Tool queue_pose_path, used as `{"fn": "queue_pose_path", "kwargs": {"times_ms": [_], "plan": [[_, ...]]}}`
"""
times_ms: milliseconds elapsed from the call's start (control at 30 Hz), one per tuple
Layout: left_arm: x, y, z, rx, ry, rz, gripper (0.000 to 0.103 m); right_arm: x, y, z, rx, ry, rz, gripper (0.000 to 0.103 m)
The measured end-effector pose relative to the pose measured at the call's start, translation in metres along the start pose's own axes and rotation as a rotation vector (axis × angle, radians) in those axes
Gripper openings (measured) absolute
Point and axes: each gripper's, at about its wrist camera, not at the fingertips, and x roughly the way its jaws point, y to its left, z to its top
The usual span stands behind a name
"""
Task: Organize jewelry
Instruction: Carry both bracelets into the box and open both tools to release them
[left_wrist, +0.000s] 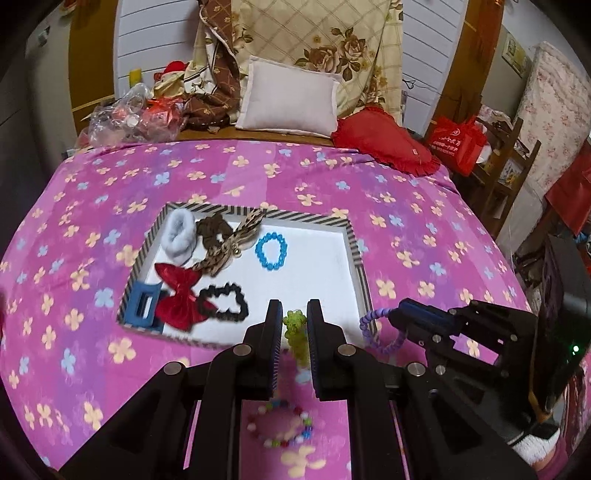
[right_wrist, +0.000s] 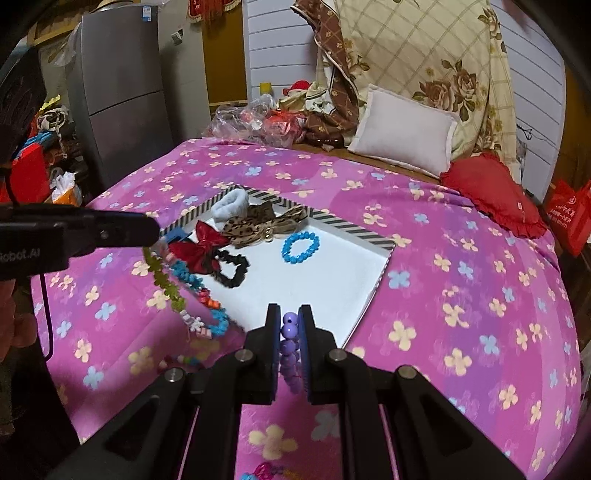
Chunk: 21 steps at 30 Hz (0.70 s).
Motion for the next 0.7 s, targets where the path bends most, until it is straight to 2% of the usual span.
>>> {"fn": "queue_pose_path", "kwargs": {"times_ms": [367, 533, 700], "plan": [[0.055, -0.007, 0.012, -0.008, 0.048, -0.009, 0.021, 0.035, -0.033, 0.013, 0.11, 0.034, 0.052, 0.009], [0.079, 0.006, 0.01, -0.003, 0.07, 0.032, 0.021, 0.056, -0.033, 0.019, 0.096, 0.058, 0.082, 0.009], [0.103, 0.022, 0.01, 0.012, 0.084, 0.109, 0.021, 0.088, -0.038, 0.029, 0.103, 0.1, 0.106, 0.009]]}}
